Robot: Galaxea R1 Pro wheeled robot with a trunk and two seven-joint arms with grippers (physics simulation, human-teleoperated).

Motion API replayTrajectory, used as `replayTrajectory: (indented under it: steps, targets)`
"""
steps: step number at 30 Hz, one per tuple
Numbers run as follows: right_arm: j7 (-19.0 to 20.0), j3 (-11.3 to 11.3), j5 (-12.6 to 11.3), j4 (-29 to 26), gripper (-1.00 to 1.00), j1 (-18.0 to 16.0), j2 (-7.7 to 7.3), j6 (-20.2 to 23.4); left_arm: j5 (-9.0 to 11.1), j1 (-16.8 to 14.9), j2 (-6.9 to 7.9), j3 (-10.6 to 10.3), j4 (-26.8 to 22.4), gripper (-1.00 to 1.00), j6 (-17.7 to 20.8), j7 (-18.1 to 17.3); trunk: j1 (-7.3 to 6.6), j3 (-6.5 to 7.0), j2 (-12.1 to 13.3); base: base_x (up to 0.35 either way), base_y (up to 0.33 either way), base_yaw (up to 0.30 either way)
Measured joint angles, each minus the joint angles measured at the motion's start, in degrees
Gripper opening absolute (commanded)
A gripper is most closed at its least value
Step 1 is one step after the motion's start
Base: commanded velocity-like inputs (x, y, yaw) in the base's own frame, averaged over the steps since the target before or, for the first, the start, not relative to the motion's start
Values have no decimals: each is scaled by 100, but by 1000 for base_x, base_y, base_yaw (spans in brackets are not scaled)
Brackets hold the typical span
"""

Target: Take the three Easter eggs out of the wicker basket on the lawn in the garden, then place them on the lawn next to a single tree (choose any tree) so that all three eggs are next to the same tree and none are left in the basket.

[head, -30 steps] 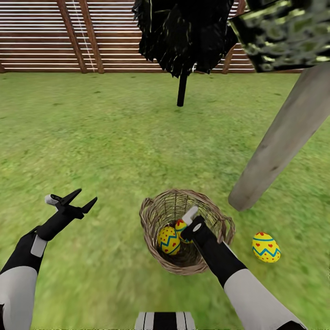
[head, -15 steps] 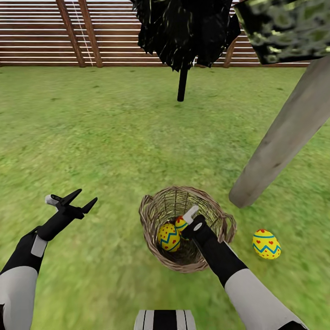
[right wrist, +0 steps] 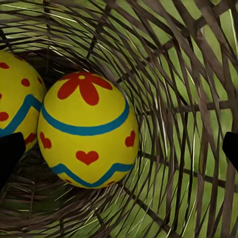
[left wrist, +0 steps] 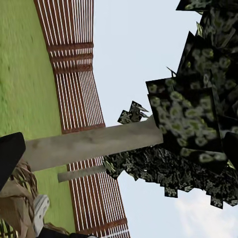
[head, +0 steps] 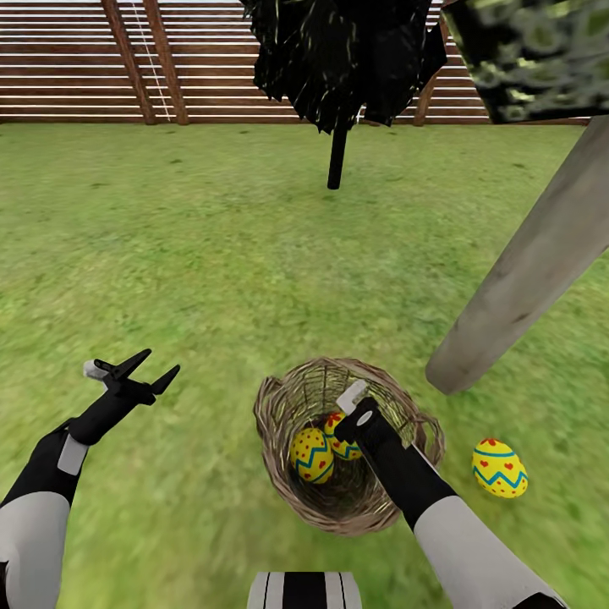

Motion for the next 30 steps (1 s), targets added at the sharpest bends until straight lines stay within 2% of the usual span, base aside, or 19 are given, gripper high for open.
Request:
replayTrajectory:
  steps: [9, 14, 18, 26, 30]
  targets:
    - [-37, -2, 9, -6, 100, -18, -1, 1, 0, -4, 0, 0, 0, 100, 0, 0, 0, -68, 0, 0, 0, 0]
    - [-10, -2, 3, 59, 100, -264, 6, -6, -3, -3, 0, 0, 4, 100, 0, 0, 0, -115, 0, 0, 0, 0]
    - [5, -2, -8, 86, 100, -338, 22, -7, -6, -4, 0, 0, 1, 100, 0, 0, 0, -152, 0, 0, 0, 0]
    - [37, -4, -43, 545, 100, -496, 43, -30, -6, -1, 0, 0, 4, 100, 0, 0, 0, -227, 0, 0, 0, 0]
    - [32, -4, -44, 584, 100, -536, 44, -33, -8, -5, 0, 0, 1, 100, 0, 0, 0, -264, 0, 0, 0, 0]
